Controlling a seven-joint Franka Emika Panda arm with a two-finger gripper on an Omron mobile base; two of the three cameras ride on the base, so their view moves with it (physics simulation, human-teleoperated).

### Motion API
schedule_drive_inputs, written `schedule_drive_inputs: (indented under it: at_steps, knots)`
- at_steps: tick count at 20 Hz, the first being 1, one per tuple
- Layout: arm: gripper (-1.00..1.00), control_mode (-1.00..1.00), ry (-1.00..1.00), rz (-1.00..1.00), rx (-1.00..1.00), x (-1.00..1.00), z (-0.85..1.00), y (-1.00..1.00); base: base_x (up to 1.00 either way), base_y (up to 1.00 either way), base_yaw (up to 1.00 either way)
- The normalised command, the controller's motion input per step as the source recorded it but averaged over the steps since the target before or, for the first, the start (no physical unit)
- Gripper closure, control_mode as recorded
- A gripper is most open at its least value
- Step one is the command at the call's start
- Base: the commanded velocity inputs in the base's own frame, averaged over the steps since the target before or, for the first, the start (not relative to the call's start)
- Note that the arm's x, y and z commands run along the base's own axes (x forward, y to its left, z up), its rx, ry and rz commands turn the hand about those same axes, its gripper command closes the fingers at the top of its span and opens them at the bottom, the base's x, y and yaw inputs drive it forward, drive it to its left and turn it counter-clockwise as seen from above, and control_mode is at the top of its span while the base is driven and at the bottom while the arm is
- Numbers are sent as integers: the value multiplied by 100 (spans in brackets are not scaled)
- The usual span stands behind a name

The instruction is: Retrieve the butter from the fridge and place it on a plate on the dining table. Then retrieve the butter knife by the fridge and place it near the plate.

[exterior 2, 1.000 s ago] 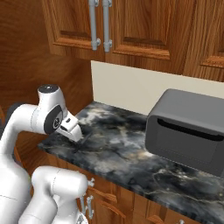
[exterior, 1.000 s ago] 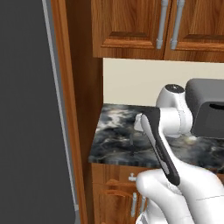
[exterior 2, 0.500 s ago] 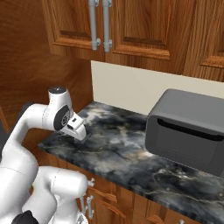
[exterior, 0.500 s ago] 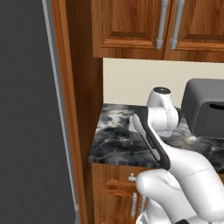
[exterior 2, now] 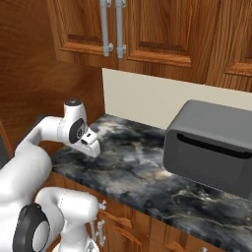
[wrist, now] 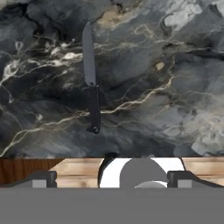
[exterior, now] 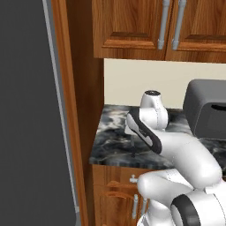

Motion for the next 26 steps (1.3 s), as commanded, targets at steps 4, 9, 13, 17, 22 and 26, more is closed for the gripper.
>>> schedule_drive_inputs:
  at_steps: [4, 9, 13, 17, 22, 26]
  knots:
    - [-100, -100, 0, 0, 0, 16, -37, 0, 0, 0, 0]
    - [-100, -100, 0, 0, 0, 4, -44, 1, 0, 0, 0]
    - [-100, -100, 0, 0, 0, 2, -33, 17, 0, 0, 0]
    - [-100, -100, 0, 0, 0, 17, -21, 23, 0, 0, 0]
    - [-100, -100, 1, 0, 0, 25, -22, 10, 0, 0, 0]
    - [-100, -100, 1, 0, 0, 6, -17, -5, 0, 0, 0]
